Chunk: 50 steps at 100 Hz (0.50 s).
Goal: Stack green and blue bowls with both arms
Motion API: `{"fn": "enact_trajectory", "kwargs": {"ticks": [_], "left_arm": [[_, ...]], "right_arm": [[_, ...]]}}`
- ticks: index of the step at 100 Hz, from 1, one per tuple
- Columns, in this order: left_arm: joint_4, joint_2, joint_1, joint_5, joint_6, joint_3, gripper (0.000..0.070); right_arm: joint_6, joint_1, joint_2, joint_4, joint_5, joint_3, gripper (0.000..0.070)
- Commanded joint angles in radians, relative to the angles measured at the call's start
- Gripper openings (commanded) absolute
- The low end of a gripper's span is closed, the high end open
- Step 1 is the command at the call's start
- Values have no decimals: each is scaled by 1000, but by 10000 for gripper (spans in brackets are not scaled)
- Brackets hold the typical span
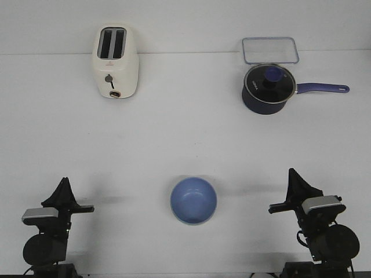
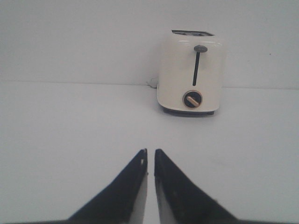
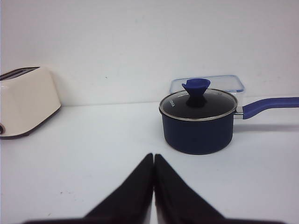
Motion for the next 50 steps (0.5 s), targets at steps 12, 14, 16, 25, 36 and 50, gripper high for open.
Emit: {"fn": "enact_trajectory", "kwargs": {"ticks": [12, 14, 16, 25, 36, 50], "left_arm": [[10, -2, 1, 2, -2, -20, 15], [10, -2, 1, 2, -2, -20, 15], [10, -2, 1, 2, -2, -20, 15], [10, -2, 1, 2, -2, -20, 15], [10, -2, 1, 2, -2, -20, 15], [10, -2, 1, 2, -2, -20, 15]], "right_arm": [[5, 1, 1, 11, 0, 7, 0], [5, 1, 1, 11, 0, 7, 0], [5, 1, 1, 11, 0, 7, 0], [4, 1, 1, 11, 0, 7, 0], [-68, 0, 0, 12, 16, 7, 0], [-284, 0, -10, 23, 62, -31, 0]]}}
